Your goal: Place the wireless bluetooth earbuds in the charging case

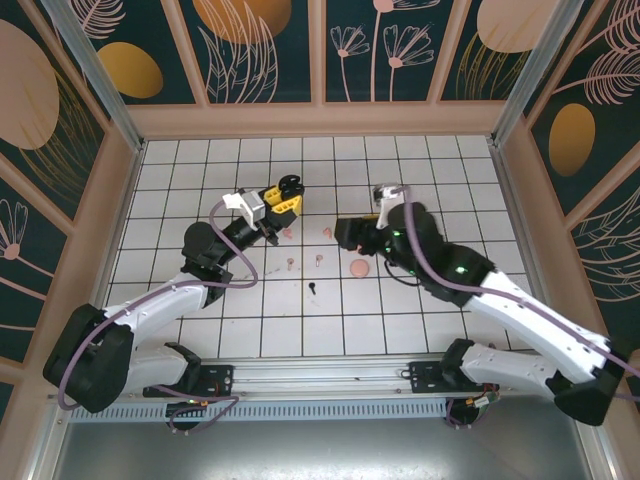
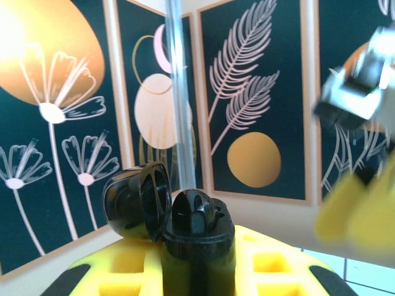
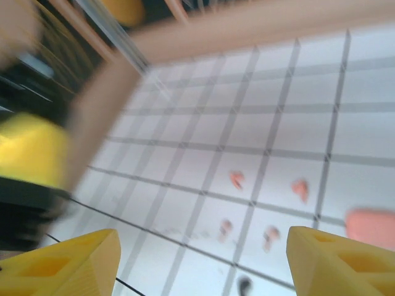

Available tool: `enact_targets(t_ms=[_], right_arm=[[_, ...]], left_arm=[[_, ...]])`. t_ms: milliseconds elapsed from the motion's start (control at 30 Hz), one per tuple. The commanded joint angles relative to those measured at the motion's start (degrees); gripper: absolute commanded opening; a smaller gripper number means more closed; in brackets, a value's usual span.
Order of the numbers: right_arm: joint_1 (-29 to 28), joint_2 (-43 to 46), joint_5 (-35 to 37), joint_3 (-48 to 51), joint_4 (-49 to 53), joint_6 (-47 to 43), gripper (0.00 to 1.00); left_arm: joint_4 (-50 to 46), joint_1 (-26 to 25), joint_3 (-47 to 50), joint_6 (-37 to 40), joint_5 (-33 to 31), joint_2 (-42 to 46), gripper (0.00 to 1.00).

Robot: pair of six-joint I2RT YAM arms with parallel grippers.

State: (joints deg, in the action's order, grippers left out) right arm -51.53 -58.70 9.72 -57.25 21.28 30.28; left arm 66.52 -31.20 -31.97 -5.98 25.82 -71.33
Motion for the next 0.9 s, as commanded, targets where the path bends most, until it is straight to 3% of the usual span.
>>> enact_targets(t_ms=[0,267,567,867], right_arm=[[0.36,-4.43,-3.35,5.14,1.15,5.24,0.69],[-0.84,-18.95,-7.34,7.60,-1.22,6.46,0.60],[-5.00,-35.19,-6.63,-1.38,1.34,6.02,0.55],[-7.53,-45.79,-2.10,-11.07,7.61,6.87,0.46]], left_arm=[[4.07,-0.21,0.67,1.63,-4.86,-0.04,0.00],[4.62,0.60,1.98,2.74,-10.80,1.70,0.00],[6.23,3.76,3.11,0.56,-13.41,3.25,0.00],[6.80,5.71,3.83,-0.41,-14.09,4.90,0.00]])
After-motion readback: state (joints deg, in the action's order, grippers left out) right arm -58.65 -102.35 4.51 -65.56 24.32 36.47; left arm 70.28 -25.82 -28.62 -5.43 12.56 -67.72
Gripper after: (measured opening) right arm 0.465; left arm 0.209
